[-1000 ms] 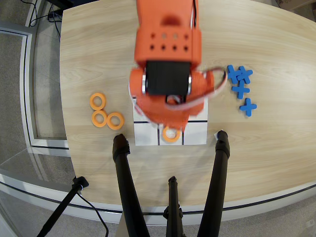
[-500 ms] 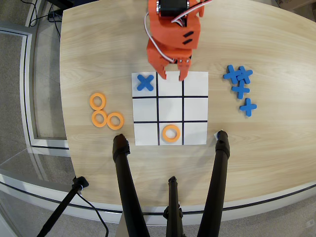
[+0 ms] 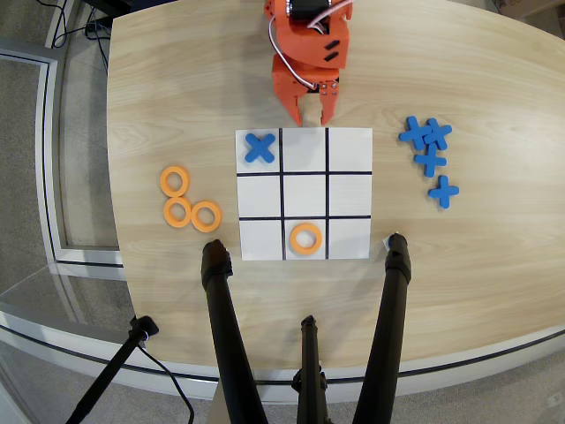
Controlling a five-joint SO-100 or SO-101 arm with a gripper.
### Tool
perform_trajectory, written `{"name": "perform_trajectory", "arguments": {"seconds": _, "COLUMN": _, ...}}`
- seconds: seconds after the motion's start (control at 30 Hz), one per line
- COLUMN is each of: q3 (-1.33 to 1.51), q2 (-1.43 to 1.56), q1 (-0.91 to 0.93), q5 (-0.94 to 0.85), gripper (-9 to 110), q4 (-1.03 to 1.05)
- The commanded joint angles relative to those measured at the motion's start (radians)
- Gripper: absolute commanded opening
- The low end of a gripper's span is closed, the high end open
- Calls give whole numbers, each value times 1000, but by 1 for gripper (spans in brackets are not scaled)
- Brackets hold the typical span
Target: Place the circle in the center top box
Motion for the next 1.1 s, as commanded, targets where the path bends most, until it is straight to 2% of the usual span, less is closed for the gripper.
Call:
{"name": "perform_trajectory", "arguments": {"seconds": 0.0, "q3": 54, "q2": 54, "q1": -3, "q5": -11, "gripper": 13, "q4": 38}}
{"name": "perform_trajectory", "arguments": {"seconds": 0.23, "q3": 66, "q2": 126, "q1": -25, "q5": -15, "gripper": 12, "q4": 140}}
{"name": "perform_trajectory", "arguments": {"seconds": 0.4, "q3": 66, "q2": 126, "q1": -37, "q5": -17, "gripper": 0, "q4": 190}}
{"name": "perform_trajectory", "arguments": {"seconds": 0.83, "q3": 66, "q2": 126, "q1": -67, "q5": -11, "gripper": 0, "q4": 279}}
{"name": "perform_trajectory", "arguments": {"seconds": 0.9, "q3": 66, "q2": 126, "q1": -29, "q5": -9, "gripper": 0, "q4": 279}}
{"name": "perform_trajectory", "arguments": {"seconds": 1.07, "q3": 66, "q2": 126, "q1": 242, "q5": -8, "gripper": 0, "q4": 267}}
